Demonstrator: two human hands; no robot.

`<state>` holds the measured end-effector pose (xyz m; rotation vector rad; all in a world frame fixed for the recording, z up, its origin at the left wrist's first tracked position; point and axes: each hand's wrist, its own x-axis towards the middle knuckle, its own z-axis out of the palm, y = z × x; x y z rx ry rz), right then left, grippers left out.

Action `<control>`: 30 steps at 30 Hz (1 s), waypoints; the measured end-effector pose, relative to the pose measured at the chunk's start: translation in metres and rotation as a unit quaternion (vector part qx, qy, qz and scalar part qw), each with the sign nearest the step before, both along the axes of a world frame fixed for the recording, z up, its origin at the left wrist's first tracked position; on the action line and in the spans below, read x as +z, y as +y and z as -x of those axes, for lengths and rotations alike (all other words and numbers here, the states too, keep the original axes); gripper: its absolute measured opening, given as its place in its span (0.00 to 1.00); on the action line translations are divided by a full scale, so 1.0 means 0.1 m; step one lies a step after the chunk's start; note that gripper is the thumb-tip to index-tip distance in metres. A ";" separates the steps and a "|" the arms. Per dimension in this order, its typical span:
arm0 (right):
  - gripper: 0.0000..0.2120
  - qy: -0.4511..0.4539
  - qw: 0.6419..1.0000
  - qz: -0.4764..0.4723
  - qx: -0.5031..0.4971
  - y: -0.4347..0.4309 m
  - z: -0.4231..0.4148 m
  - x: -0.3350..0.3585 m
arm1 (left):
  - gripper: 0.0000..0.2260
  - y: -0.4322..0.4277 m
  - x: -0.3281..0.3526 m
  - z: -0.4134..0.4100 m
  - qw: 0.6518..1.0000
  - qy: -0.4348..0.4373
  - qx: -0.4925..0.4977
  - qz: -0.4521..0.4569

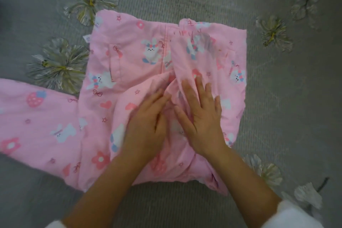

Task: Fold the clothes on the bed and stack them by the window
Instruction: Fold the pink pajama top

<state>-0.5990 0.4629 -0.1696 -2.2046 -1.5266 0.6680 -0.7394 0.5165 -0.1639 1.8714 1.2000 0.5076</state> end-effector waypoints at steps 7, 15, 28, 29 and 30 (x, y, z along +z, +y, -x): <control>0.43 -0.138 0.983 0.117 0.026 0.18 0.13 -0.21 | 0.22 0.01 0.00 0.93 0.927 0.158 0.336 -0.045; 0.44 -0.174 0.971 0.159 0.040 0.24 0.19 -0.19 | 0.29 0.28 -0.09 1.58 0.635 -0.083 0.736 0.219; 0.42 -0.189 0.964 0.177 0.058 0.24 0.19 -0.21 | 0.22 0.45 0.36 0.52 0.981 0.060 0.107 -0.151; 0.42 -0.189 0.965 0.173 0.055 0.24 0.19 -0.21 | 0.24 0.49 0.28 0.42 0.987 0.090 0.061 -0.119; 0.42 -0.190 0.966 0.169 0.053 0.23 0.19 -0.22 | 0.25 0.52 0.18 0.33 0.987 0.128 0.019 -0.093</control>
